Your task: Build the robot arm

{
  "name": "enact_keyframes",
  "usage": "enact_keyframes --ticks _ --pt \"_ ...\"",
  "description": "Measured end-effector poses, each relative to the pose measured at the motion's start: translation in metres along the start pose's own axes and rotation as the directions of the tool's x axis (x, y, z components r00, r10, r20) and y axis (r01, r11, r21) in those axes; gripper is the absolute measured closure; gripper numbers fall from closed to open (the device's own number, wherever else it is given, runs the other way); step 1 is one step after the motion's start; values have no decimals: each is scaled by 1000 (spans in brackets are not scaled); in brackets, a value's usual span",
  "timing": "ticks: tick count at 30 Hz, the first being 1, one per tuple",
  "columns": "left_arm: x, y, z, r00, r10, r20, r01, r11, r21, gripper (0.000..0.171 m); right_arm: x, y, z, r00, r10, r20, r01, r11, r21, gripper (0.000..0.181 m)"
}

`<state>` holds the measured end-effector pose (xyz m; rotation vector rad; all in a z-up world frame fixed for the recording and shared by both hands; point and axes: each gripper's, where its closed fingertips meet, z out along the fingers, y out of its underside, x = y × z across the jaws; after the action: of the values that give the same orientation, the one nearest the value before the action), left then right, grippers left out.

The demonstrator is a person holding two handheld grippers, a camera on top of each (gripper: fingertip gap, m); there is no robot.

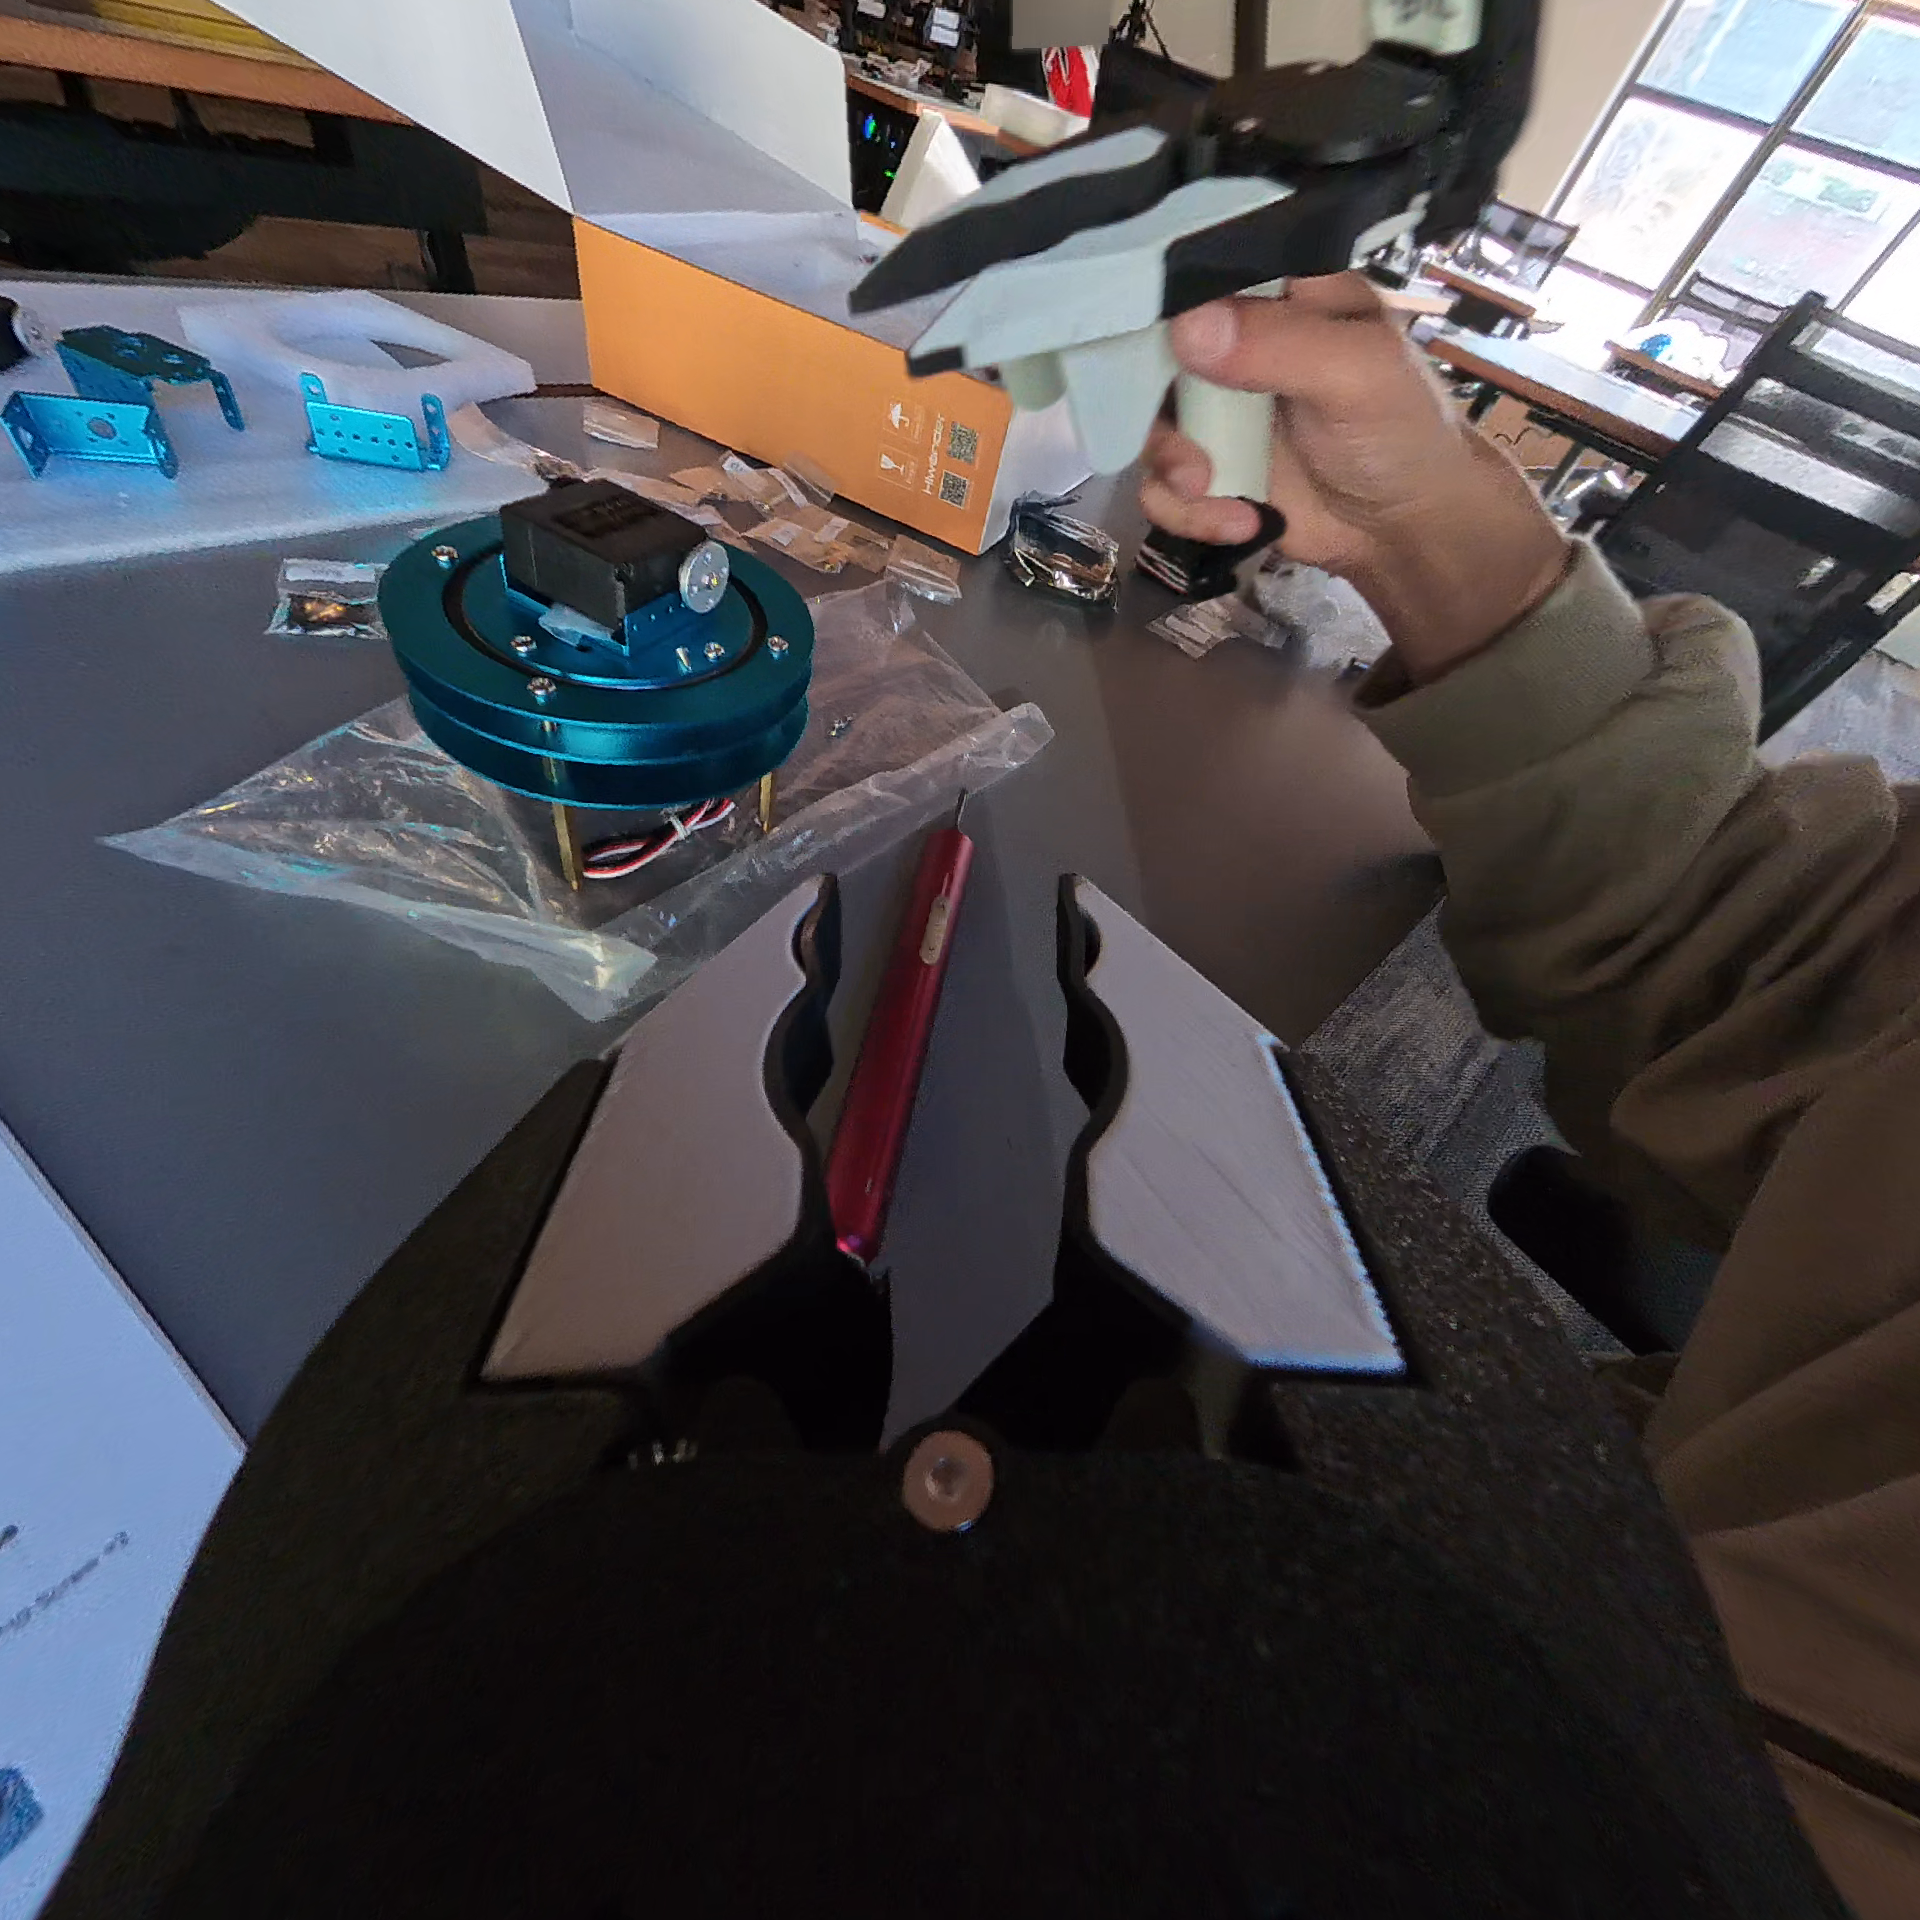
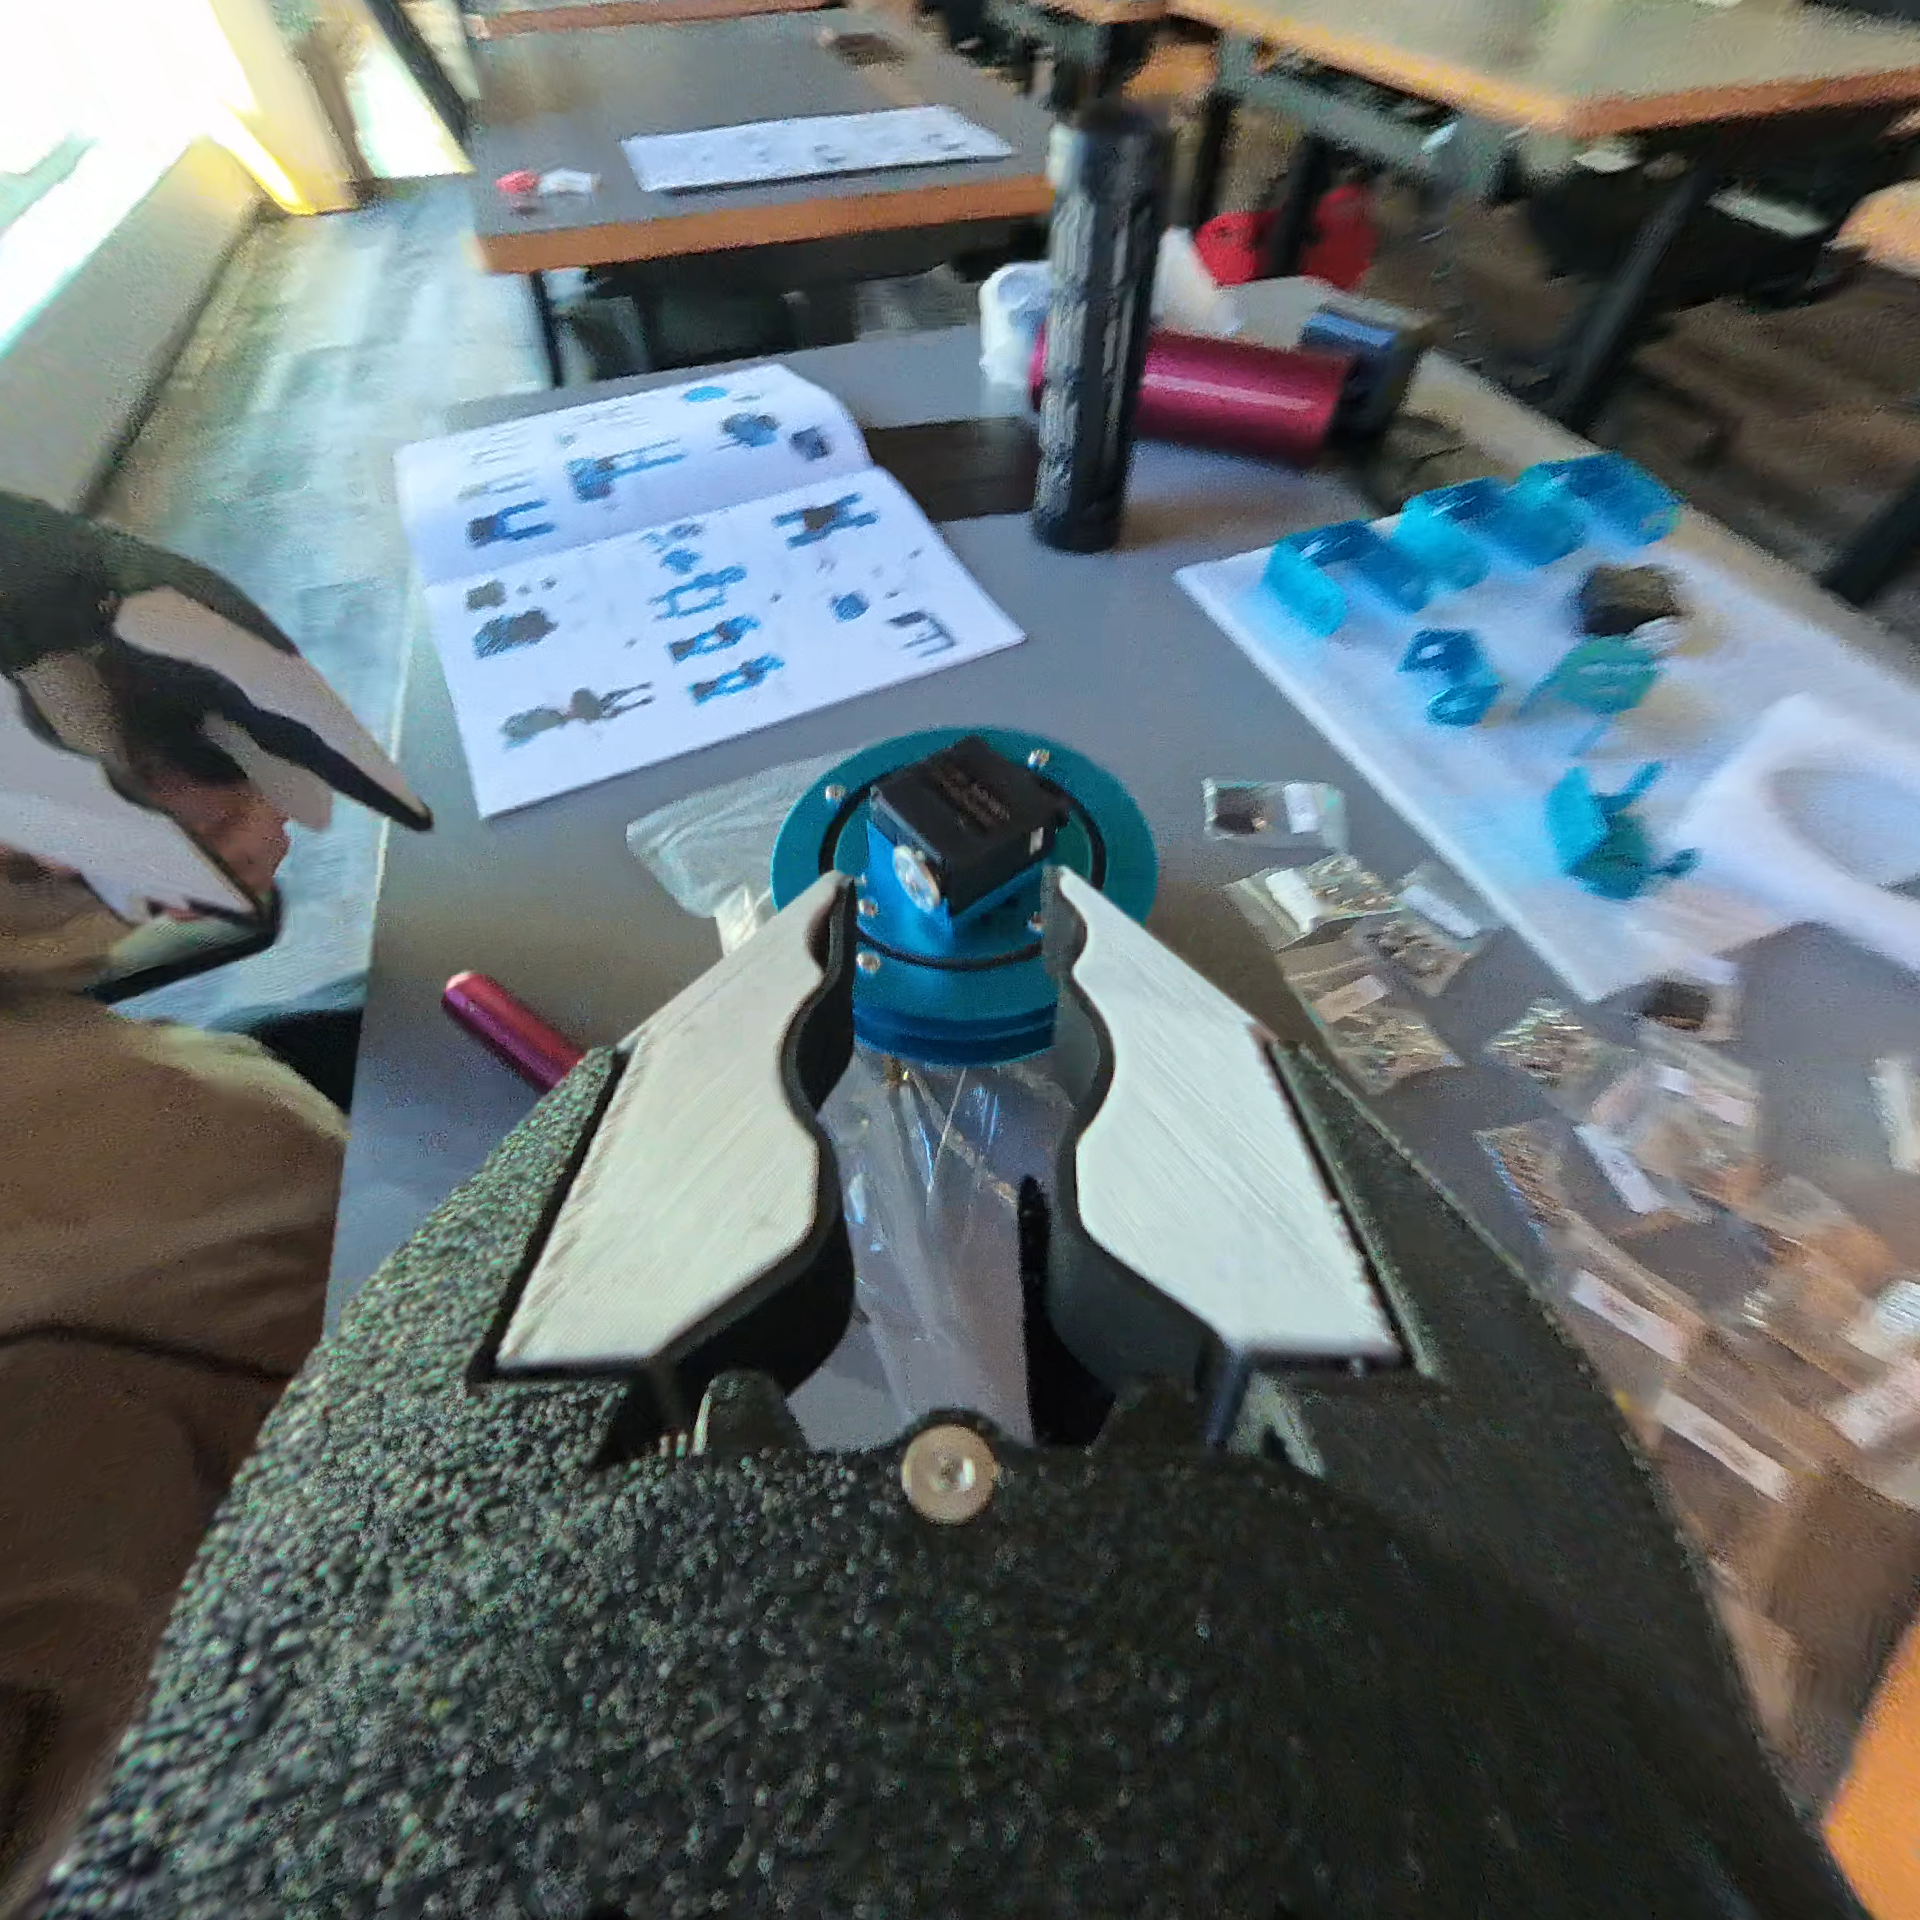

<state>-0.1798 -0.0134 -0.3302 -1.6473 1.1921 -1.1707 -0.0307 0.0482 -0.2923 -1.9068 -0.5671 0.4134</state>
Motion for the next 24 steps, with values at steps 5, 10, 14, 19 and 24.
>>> enact_keyframes --ticks 5,10,14,19,24 --pt "5 17 8 998 8 66 -2 996 -91 131 10 36 23 975 51 217 -61 997 40 144" --pt "-13 12 21 986 77 146 -39 968 -246 132 8 52 23 962 87 261 -121 986 118 150" --pt "-28 -9 32 977 107 185 -52 958 -281 136 17 48 19 968 105 230 -148 973 180 156" --pt "-42 -23 59 970 124 208 -58 952 -300 147 34 49 16 953 195 230 -237 956 172 157" --pt "-60 -23 87 968 110 226 -25 935 -353 158 36 51 17 933 256 254 -299 943 145 158"
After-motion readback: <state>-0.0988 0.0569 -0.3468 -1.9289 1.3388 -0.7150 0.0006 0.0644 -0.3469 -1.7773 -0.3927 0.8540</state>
